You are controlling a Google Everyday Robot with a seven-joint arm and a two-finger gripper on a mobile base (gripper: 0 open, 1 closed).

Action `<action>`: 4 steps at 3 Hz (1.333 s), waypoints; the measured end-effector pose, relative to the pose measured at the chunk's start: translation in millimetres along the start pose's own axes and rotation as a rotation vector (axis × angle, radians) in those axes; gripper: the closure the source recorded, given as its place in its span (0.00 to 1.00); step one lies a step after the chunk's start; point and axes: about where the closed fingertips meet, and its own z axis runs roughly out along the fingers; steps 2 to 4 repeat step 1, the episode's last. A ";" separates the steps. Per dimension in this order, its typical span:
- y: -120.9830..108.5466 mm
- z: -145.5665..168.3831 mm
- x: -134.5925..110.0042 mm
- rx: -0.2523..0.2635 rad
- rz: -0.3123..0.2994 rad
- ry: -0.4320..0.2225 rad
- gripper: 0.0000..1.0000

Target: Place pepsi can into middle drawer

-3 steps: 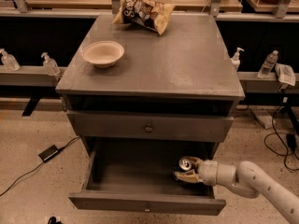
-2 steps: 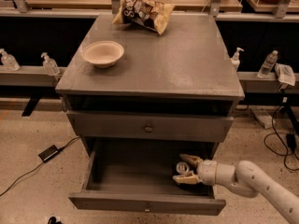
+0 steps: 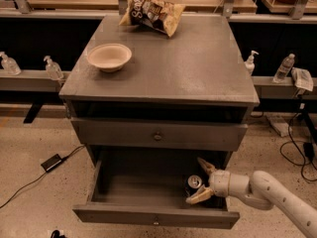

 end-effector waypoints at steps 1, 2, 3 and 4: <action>1.3 -9.6 -10.6 -0.006 0.022 -0.063 0.00; 1.3 -9.6 -10.6 -0.006 0.022 -0.063 0.00; 1.3 -9.6 -10.6 -0.006 0.022 -0.063 0.00; 1.3 -9.6 -10.6 -0.006 0.022 -0.063 0.00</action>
Offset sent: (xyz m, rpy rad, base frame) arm 0.0000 0.0000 0.0000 0.0000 0.0000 0.0000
